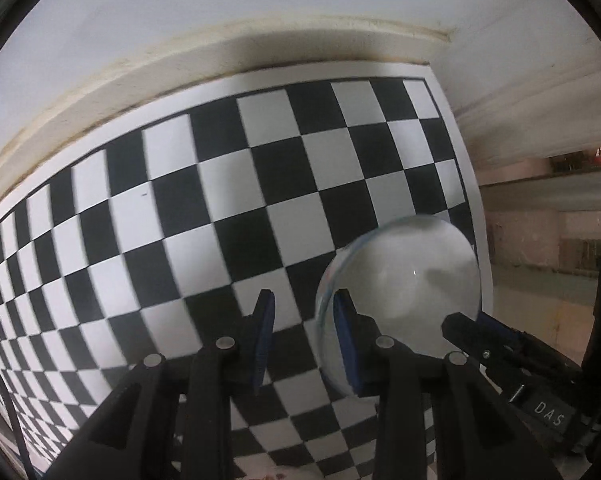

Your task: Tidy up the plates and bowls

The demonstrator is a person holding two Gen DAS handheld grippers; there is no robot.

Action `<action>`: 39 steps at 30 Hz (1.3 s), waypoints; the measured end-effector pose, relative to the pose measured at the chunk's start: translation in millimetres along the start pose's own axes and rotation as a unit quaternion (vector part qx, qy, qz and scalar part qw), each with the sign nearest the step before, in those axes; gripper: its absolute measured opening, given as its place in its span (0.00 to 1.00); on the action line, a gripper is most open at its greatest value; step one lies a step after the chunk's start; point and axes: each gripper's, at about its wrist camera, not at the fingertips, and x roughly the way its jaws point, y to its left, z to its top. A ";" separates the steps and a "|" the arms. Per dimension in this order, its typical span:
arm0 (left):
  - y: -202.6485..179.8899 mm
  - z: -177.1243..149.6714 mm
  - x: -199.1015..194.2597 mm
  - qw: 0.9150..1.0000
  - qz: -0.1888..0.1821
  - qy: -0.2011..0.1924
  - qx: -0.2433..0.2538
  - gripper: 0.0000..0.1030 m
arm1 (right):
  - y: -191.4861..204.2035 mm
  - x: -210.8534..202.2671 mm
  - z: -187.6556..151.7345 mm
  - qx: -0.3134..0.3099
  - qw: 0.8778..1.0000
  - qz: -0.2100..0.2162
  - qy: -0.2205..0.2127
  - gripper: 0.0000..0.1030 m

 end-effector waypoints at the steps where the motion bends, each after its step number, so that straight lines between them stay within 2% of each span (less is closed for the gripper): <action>1: -1.3 2.4 3.9 1.000 -0.001 0.004 0.003 0.27 | -0.9 4.0 4.2 0.000 1.000 0.000 0.003 0.51; 5: -7.6 4.3 18.5 1.000 0.004 0.015 0.019 0.27 | 4.4 20.5 14.2 -0.005 1.000 -0.003 0.013 0.50; 7: -10.2 5.3 24.0 1.000 0.004 0.018 0.022 0.27 | 7.6 26.8 17.7 -0.009 1.000 -0.004 0.017 0.46; 9: -12.2 6.1 29.0 1.000 0.000 0.019 0.024 0.25 | 11.9 29.9 19.4 -0.010 1.000 -0.005 0.021 0.34; 11: -15.2 7.0 33.9 1.000 -0.002 0.021 0.023 0.14 | 12.8 34.4 20.9 -0.012 1.000 -0.005 0.026 0.19; 13: -13.6 5.2 30.9 1.000 -0.004 0.021 0.022 0.13 | 13.0 36.0 20.9 -0.014 0.999 -0.019 0.025 0.11; 18: -22.3 -3.2 28.3 0.999 0.009 0.005 0.034 0.13 | 13.5 36.3 19.2 -0.020 0.999 -0.028 0.023 0.09; 24: -22.8 -12.6 10.1 0.999 0.007 -0.011 0.036 0.13 | 20.5 29.4 12.3 -0.024 0.999 -0.023 0.016 0.09; 32: -12.0 -39.2 -36.1 0.999 -0.001 -0.043 0.032 0.13 | 40.8 1.7 -4.2 -0.040 0.999 -0.014 -0.003 0.09; 39: -2.1 -68.9 -84.4 0.997 -0.004 -0.074 0.037 0.13 | 66.3 -34.2 -34.0 -0.062 0.998 -0.006 -0.028 0.09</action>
